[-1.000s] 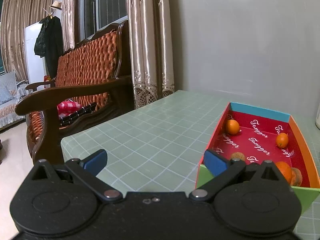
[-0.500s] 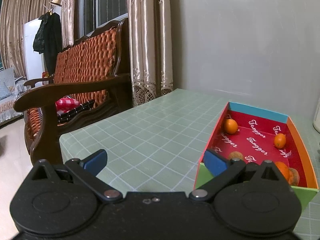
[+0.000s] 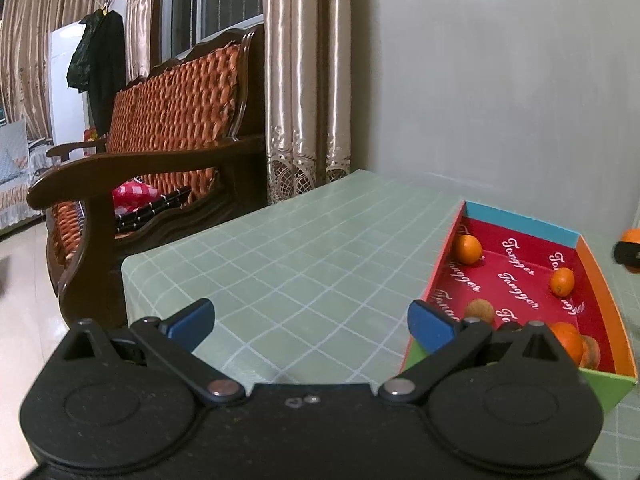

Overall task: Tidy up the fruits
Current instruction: 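Carry the mandarin into the red box and open the right tool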

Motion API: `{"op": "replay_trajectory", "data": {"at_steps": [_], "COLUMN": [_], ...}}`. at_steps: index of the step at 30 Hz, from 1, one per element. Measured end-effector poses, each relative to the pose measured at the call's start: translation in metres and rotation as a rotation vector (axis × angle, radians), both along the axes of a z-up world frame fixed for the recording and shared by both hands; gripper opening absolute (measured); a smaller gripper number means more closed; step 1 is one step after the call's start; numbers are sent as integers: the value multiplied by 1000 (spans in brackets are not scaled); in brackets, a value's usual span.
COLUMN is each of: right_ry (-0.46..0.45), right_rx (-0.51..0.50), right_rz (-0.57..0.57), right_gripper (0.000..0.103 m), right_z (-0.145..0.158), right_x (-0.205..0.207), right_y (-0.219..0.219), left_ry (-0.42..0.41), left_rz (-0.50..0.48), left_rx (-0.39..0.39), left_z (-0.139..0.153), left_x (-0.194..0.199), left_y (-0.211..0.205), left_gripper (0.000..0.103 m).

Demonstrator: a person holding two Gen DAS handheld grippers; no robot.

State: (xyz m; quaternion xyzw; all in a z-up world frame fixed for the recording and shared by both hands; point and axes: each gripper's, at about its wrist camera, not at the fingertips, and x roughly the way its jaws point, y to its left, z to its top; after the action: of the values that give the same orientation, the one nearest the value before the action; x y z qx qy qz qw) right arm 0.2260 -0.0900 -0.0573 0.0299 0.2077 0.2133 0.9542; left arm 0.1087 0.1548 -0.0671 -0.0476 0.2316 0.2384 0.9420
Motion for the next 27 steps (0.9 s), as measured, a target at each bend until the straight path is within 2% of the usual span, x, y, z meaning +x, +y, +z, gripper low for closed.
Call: {"op": "replay_trajectory", "data": {"at_steps": [4,9,15,20,21,22,23,24,27], "right_ry": [-7,42,88,110,118,117,100,85,28], "right_rx": [-45,-87,-110,-136,-136,-129,-107,-103,-107], "right_rz": [77,90,64,38,30,19,24,10,-14], "right_gripper": [39,39,39,40,47,62,67,78,79], "right_z": [2,-7,-15,-14,-13,-10,-6,-1,14], "right_x": [-10,-5,-3,-7,-7,-9,-12,-17,-34], "right_y": [33,59,62,61,60,58,54,52,41], "left_ry": [3,5,7,10,11,12,12,10,1], "left_rz": [4,0,-2,-2,-3,-7,-12,-15,-33], "left_rx": [-13,-24,-43,-28,-24,-21,-18,-11,3], "left_z": [1,1,1,1,1,1,1,1,3], "left_x": [-1,-2,-2,-1,-1,-1,-1,-2,-4], "left_y": [4,7,10,6,5,3,3,1,-4], "left_gripper": [97,97,97,97,97,97,97,97,97]}}
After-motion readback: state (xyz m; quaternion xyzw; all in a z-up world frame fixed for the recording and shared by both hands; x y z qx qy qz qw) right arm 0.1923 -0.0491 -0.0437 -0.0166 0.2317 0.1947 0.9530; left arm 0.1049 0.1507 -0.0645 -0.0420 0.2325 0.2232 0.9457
